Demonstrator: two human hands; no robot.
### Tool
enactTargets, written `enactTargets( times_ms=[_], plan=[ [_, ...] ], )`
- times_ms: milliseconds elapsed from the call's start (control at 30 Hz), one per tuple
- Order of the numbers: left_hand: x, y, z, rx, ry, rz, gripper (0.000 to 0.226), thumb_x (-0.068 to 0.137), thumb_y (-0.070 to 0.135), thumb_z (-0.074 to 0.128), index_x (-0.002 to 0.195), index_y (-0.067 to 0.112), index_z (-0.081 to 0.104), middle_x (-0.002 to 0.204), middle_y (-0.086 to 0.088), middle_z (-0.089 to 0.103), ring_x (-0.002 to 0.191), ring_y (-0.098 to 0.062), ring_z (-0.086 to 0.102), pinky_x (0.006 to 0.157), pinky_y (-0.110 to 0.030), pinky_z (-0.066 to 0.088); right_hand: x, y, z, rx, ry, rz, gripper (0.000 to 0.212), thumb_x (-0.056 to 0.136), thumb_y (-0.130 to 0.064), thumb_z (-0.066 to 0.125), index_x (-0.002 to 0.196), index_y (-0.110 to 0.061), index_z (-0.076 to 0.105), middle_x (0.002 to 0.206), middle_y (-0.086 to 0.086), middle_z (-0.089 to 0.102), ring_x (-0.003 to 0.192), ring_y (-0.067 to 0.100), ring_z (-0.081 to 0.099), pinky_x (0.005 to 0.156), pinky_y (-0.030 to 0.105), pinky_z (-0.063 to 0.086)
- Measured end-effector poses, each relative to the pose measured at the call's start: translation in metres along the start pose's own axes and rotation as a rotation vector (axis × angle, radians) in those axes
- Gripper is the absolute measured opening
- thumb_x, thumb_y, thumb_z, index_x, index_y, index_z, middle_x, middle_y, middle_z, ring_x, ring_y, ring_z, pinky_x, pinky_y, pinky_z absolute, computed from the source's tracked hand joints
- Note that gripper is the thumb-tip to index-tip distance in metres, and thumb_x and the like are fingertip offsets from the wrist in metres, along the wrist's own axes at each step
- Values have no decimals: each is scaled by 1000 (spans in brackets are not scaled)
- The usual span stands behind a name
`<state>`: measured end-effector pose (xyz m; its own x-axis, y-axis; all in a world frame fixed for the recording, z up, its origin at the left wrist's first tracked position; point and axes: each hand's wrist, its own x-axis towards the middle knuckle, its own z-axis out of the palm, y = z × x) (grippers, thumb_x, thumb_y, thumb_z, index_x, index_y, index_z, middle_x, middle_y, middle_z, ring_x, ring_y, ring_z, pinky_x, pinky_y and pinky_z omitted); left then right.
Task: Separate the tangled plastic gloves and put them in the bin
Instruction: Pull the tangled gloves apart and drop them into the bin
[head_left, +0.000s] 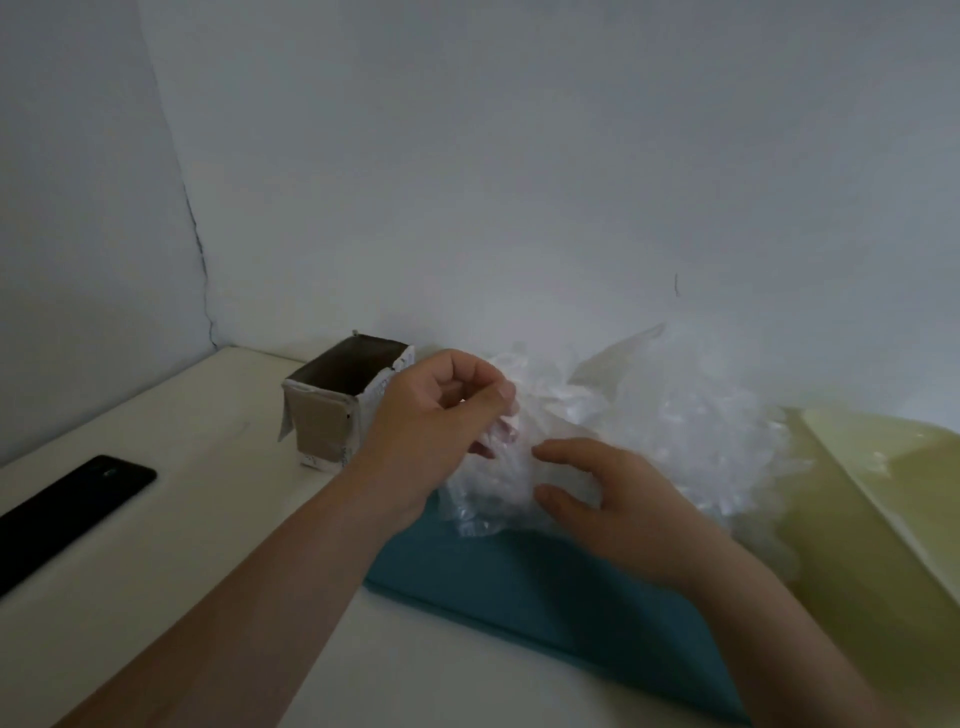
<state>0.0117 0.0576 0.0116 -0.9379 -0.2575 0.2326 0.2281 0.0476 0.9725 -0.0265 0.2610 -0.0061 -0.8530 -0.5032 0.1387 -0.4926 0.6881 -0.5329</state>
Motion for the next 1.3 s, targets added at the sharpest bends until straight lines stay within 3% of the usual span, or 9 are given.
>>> enactTargets(
  times_ms=[167, 267, 333, 433, 533, 633, 700, 1000, 1300],
  plan=[
    [1, 7, -1, -8, 92, 25, 3, 97, 17, 73, 100, 18, 74, 85, -6, 75, 73, -12, 67, 73, -24, 60, -6, -13, -16, 64, 70, 3, 26, 88, -55, 69, 105, -38, 78, 99, -23, 74, 92, -3, 69, 86, 33, 60],
    [-1, 8, 1, 100, 36, 15, 6, 97, 17, 73, 98, 22, 74, 88, -1, 77, 81, -12, 71, 79, -26, 60, -20, -36, -33, 55, 478, -89, 26, 79, -60, 72, 79, -35, 76, 76, -19, 72, 72, 2, 69, 70, 35, 59],
    [-5, 12, 1, 104, -97, 7, 8, 96, 13, 73, 100, 20, 75, 91, 0, 79, 89, -14, 74, 85, -30, 61, -26, -47, -36, 52, 630, -259, 29, 78, -55, 78, 99, -35, 75, 96, -20, 72, 92, 4, 68, 77, 31, 57],
    [-11, 18, -1, 22, -312, 16, 12, 96, 2, 71, 105, 9, 74, 89, -7, 77, 86, -19, 74, 80, -29, 61, -26, -48, -34, 70, 339, -210, 74, 71, -59, 83, 139, -40, 58, 133, -26, 59, 126, -4, 53, 102, 17, 43],
    [-16, 18, -2, 7, -389, 42, 15, 96, 6, 70, 110, 11, 74, 95, -8, 77, 92, -19, 74, 82, -29, 60, -21, -41, -31, 281, 141, -113, 46, 75, -45, 87, 118, -39, 72, 104, -20, 76, 95, 1, 71, 80, 19, 58],
    [-12, 13, 0, -154, -354, -36, 33, 91, 36, 77, 118, 18, 74, 109, -11, 76, 105, -25, 74, 93, -41, 60, -18, -36, -28, 512, 193, -61, 9, 86, -30, 82, 91, -23, 81, 72, 3, 77, 65, 20, 75, 67, 36, 62],
    [-8, 11, -1, -270, -364, -138, 51, 82, 52, 80, 121, 20, 73, 114, -5, 76, 110, -23, 74, 92, -42, 60, -18, -33, -29, 599, 308, -10, 15, 91, -27, 77, 82, -16, 78, 63, 9, 72, 56, 20, 70, 61, 34, 59],
    [-9, 2, 10, -142, -249, -139, 13, 90, 26, 78, 92, 14, 77, 89, -10, 70, 85, -25, 67, 81, -40, 60, -12, -30, -20, 829, 424, 93, 26, 96, -28, 71, 76, -12, 70, 50, 11, 56, 44, 24, 55, 47, 28, 49],
    [9, 3, -5, -635, 28, -204, 15, 74, 14, 82, 79, 18, 69, 66, 3, 60, 55, -9, 55, 59, -28, 55, -4, -15, -21, 867, 431, 161, 28, 99, -33, 66, 86, -10, 76, 45, 8, 46, 38, 18, 41, 43, 22, 40]
  ],
)
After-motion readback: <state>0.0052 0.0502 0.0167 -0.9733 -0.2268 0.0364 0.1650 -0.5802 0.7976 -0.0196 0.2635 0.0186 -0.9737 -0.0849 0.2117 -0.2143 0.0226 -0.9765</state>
